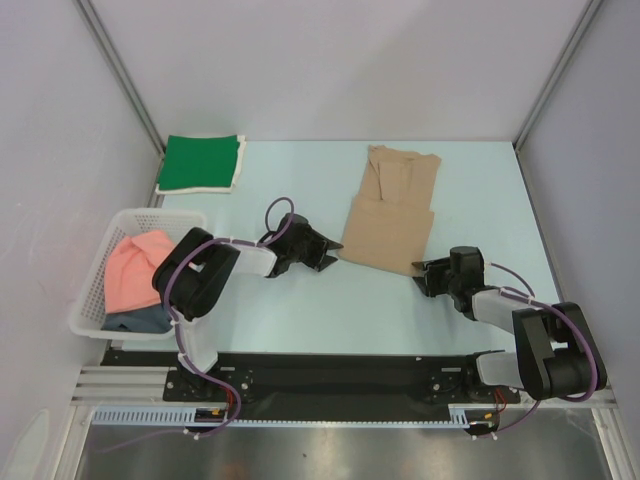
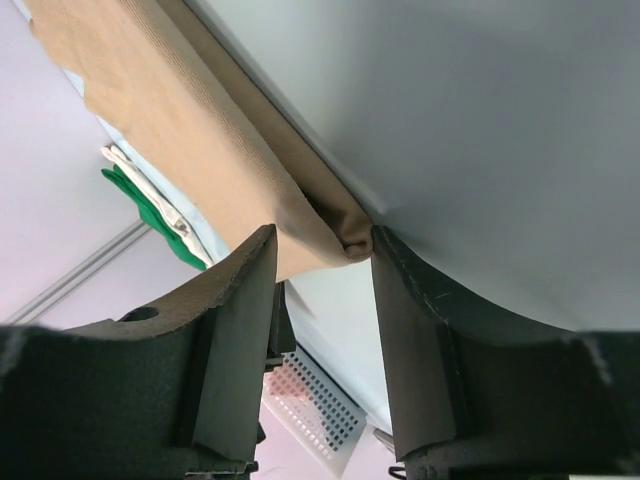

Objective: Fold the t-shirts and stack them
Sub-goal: Fold the tshirt

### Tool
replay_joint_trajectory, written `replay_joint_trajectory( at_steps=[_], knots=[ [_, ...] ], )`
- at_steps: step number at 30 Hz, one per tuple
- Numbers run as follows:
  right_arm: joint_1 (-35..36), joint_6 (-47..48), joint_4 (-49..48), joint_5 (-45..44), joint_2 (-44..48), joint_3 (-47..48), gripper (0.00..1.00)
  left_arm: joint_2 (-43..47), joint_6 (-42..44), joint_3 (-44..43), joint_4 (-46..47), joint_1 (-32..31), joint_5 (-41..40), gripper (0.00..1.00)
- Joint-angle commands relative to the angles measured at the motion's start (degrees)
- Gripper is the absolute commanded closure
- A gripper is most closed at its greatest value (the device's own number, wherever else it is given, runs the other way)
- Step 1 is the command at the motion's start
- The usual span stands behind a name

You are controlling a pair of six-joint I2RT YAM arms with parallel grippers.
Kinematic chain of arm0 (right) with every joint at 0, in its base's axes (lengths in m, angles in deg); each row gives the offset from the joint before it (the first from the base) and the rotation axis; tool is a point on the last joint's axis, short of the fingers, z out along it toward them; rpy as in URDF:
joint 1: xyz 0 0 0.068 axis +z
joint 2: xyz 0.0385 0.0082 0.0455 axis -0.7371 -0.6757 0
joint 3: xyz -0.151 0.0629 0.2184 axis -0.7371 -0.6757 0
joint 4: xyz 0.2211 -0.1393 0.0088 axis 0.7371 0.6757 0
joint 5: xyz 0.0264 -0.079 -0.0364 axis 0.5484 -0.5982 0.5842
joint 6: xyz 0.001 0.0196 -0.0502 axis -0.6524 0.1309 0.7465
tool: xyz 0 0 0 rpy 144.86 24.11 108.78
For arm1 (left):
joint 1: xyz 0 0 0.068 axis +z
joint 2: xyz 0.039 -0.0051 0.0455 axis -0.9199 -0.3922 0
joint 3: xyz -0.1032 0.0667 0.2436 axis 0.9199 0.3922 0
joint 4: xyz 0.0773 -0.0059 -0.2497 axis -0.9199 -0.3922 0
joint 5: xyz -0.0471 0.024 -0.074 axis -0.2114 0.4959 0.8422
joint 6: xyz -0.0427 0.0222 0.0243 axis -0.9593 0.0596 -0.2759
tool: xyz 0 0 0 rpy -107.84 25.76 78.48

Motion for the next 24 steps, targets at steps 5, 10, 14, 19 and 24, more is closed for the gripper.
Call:
replay_joint_trajectory(
  at_steps=[5,10,14,19,24],
  knots=[
    [0.41,0.32,4.76,-4.02,-0.67,0.02,0.52,-0.89,-0.64,-2.13,-4.51,-0.51,-1.3,0.51],
    [0.41,0.23,5.46,-4.46,-0.23,-0.15,0.52,-1.59,-0.89,-2.4,-5.04,-0.6,-0.95,0.5],
    [0.41,0.05,5.11,-4.73,-0.84,-0.16,0.53,-3.08,-0.72,-3.37,-3.81,-0.6,0.02,0.51],
    [0.41,-0.03,5.2,-5.25,-1.28,-0.07,0.58,-4.49,-0.98,-2.93,-0.13,-0.6,1.25,0.77],
    [0.41,1.98,5.46,-4.73,-1.55,0.37,0.98,-4.32,1.56,-3.19,-1.08,-0.42,1.86,1.0]
  ],
)
